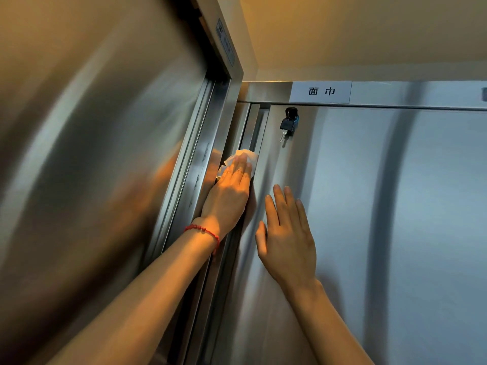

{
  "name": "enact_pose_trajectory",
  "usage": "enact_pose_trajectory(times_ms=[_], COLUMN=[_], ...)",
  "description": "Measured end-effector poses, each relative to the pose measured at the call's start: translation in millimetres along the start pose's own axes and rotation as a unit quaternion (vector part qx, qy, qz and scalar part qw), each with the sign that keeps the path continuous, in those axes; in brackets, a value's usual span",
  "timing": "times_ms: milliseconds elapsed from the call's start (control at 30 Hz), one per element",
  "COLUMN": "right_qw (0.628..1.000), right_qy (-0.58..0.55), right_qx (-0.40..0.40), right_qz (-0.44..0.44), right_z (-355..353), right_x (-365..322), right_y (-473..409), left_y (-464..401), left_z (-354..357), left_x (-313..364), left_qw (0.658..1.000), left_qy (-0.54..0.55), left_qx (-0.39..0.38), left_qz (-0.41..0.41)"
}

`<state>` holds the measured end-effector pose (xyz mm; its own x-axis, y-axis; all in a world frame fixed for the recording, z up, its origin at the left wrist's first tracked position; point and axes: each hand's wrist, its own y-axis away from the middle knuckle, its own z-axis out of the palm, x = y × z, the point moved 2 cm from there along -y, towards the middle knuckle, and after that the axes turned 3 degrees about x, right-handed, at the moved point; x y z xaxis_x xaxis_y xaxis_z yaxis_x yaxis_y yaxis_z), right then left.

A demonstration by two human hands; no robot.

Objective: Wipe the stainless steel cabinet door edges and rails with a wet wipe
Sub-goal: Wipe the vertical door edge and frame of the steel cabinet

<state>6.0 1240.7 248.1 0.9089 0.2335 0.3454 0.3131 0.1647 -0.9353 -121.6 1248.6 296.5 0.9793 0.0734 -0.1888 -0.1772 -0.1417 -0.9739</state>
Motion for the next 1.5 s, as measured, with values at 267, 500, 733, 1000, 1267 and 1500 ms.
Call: enact_pose_trajectory(times_ms=[267,500,733,1000,1267,1500], right_qw=[1.000,1.000,1.000,1.000,1.000,1.000], right_qy=[-0.006,-0.012,-0.009,-0.011,-0.011,-0.011], right_qx=[0.000,0.007,0.008,0.005,0.007,0.003], right_qz=[0.001,0.005,0.003,0.009,0.009,0.011], right_z=[1.0,0.9,1.6,0.8,2.0,1.2], right_x=[1.1,0.3,0.9,0.2,0.2,0.2], right_y=[0.0,-0.4,0.6,-0.3,-0.5,-0.1], left_y=[2.8,-9.1,-3.7,-4.7,-10.8,-8.6], left_z=[0.0,7.8,4.3,4.1,5.7,3.4], left_x=[4.2,-3.0,-1.9,-0.3,-3.3,-0.3], left_qw=[0.995,1.000,0.999,1.000,0.999,0.999], left_qy=[0.018,0.027,0.034,0.029,0.024,0.042], left_qx=[0.092,0.015,0.008,-0.004,0.019,0.018], left_qz=[0.029,0.001,0.000,0.011,0.015,0.011])
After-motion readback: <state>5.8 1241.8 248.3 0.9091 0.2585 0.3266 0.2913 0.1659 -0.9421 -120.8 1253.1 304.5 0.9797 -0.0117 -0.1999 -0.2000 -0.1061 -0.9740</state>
